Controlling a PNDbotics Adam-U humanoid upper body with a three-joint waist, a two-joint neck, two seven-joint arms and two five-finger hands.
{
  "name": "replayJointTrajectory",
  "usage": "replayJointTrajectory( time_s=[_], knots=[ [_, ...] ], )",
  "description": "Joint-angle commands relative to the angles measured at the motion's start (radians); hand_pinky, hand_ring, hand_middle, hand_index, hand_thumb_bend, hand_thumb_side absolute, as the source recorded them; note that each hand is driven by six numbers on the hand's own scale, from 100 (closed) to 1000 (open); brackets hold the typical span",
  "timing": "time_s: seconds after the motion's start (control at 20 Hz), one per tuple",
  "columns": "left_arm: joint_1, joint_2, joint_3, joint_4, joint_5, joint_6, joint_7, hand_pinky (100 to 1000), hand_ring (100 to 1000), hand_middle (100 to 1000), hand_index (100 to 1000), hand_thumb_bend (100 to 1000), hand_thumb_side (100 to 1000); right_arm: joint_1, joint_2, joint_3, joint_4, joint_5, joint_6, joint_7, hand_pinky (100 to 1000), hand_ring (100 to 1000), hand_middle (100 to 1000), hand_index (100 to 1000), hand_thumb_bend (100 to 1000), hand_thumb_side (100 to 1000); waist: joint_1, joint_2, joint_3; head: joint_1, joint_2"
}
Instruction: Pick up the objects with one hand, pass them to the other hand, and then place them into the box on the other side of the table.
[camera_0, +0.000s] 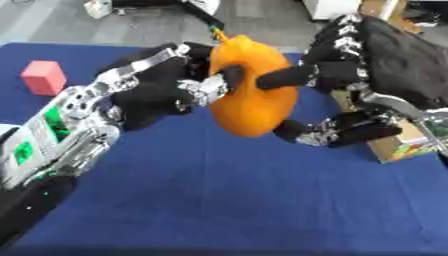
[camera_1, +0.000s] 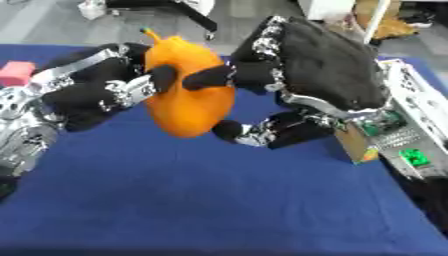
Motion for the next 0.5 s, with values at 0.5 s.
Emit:
replayJointTrajectory(
  time_s=[0.5],
  knots=[
    [-0.013, 0.002, 0.001, -0.017, 0.033, 0.018, 0.006, 679, 576, 494, 564, 100, 314, -0.009, -0.012, -0.006, -0.02, -0.064, 0.049, -0.017, 100, 136, 270, 627, 100, 100, -0.004, -0.02, 0.002, 0.002, 0.005]
  ],
)
